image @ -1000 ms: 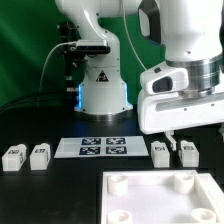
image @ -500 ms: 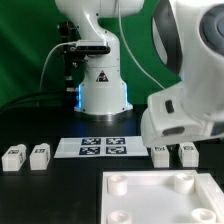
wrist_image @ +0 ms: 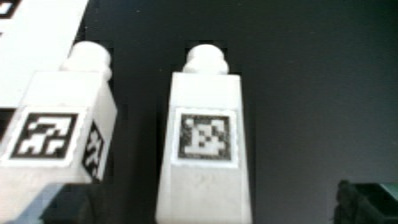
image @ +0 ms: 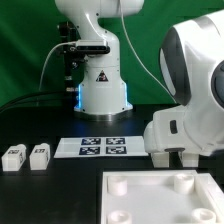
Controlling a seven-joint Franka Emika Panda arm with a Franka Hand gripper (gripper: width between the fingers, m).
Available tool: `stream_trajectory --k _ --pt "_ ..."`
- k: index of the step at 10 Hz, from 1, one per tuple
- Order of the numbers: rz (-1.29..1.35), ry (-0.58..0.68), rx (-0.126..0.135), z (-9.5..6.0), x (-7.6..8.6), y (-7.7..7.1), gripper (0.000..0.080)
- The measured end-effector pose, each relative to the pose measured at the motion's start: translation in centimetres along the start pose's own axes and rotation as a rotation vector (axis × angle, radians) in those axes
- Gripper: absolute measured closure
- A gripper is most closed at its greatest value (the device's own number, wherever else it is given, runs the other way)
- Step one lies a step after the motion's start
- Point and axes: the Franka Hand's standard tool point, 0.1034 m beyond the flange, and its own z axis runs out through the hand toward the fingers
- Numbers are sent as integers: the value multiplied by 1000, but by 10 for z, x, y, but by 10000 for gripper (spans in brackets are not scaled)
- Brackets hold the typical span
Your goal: Assemble one leg
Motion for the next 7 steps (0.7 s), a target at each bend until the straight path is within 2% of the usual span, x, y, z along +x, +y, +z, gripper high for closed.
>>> stream_trajectory --k 3,5,7 --pt "-4 -6 -16 20 -2 -4 151" --pt "-7 -9 -18 21 -2 -4 151" --pt "-7 -9 -18 21 -2 -4 421"
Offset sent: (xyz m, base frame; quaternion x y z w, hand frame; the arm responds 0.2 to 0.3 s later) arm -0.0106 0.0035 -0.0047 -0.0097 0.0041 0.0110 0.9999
